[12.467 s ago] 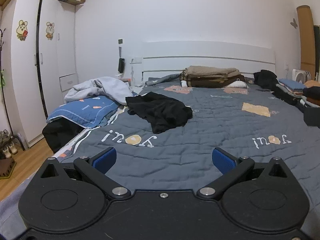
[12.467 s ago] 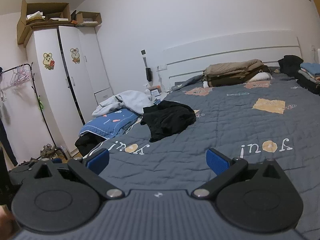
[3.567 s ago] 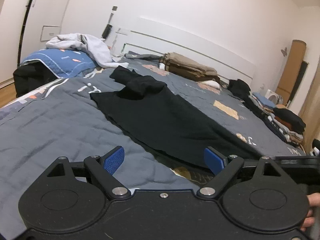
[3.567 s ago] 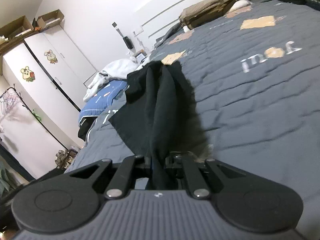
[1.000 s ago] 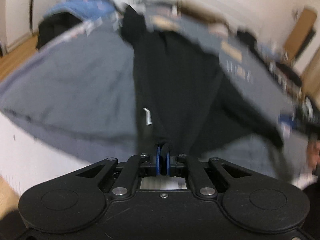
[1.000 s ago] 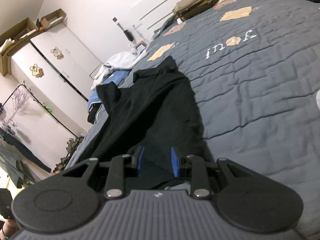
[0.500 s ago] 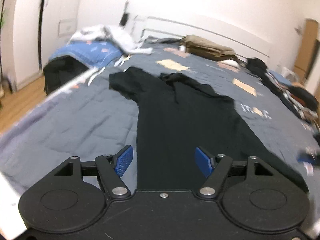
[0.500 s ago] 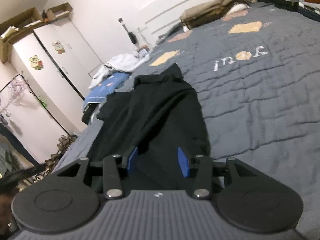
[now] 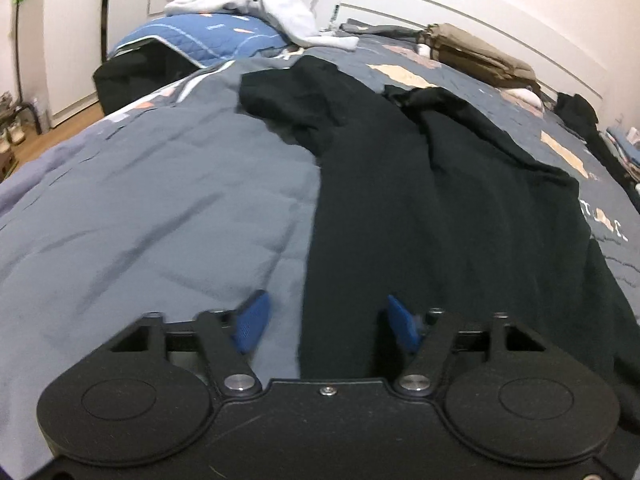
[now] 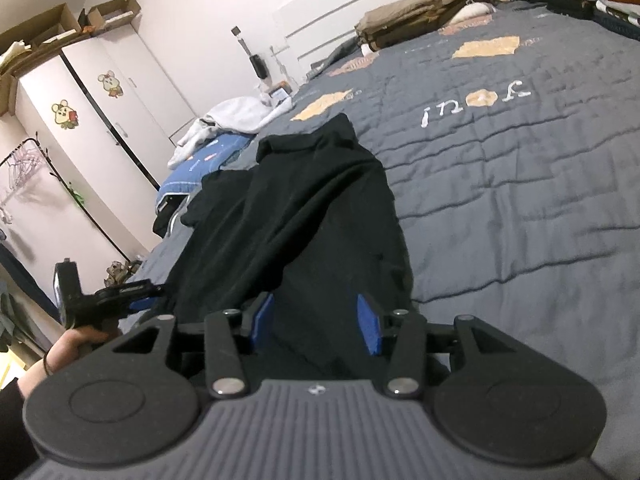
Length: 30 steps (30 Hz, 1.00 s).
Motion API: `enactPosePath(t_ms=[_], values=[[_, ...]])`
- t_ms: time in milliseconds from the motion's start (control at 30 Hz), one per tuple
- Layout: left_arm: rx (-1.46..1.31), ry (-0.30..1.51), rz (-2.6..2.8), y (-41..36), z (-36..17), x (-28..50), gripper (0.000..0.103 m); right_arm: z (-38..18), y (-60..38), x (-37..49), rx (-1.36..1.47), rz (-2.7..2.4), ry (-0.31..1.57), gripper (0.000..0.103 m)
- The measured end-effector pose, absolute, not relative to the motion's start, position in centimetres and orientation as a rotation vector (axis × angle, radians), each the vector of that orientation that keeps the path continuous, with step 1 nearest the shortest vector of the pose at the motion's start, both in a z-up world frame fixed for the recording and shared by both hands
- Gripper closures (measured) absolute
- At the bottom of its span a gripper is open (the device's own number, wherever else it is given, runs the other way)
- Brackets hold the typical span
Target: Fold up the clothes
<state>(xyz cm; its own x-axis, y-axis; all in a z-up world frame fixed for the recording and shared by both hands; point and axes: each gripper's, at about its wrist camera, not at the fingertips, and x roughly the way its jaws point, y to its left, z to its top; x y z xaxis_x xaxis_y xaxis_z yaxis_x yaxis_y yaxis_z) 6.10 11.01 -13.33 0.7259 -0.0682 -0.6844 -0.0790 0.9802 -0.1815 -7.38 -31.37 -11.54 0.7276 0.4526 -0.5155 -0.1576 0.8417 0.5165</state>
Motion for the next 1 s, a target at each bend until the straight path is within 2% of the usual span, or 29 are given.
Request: enactPosePath(t_ms=[67,100,367,500,567,633,667,700,767,867,1000], values=[[-0.205,0.772,-0.022,10.5,-13.7,6.7,0.093,-11.8,-31.5,-7.4,0.474,0.345,0.687,0.057],[-0.215,0.764,-0.04,10.1,-13.6,6.6,0.097,-11.8,-31.5,-7.4,0.477,0.34,0.687,0.057],[-0.085,0.587,-0.462,1.9,-9.8,1.3,0.099,-11.5,-32.4,-7.8,0.524,0.338,0.672,0.057],[0.071,0.601,-0.67,-3.6,-10.1,-2.8,0.099,-11.2,-32.5,-7.9,0.533,0.35,0.66,0.057],[0.191,0.633,-0.726,-6.2,-10.7,-4.8,0.098,-11.2,-32.5,-8.0,0.527,0.356,0.665,0.057],[0.295,0.631,-0.703,-7.5,-11.5,-6.4,0.091,-11.2,-32.5,-8.0,0.511,0.354,0.668,0.057],[0.303,0.634,-0.689,-7.3,-11.5,-6.7,0.083,-11.2,-32.4,-8.1,0.503,0.354,0.667,0.057],[0.263,0.625,-0.666,-6.3,-11.0,-6.3,0.078,-11.1,-32.3,-8.1,0.496,0.356,0.663,0.057],[0.182,0.606,-0.619,-4.2,-10.0,-5.6,0.075,-10.9,-32.1,-8.0,0.485,0.363,0.655,0.057],[0.063,0.577,-0.548,-1.0,-8.4,-4.6,0.055,-10.2,-31.3,-7.6,0.47,0.377,0.637,0.056],[-0.069,0.545,-0.446,3.4,-6.8,-3.1,0.054,-9.0,-28.9,-6.7,0.425,0.404,0.599,0.05]])
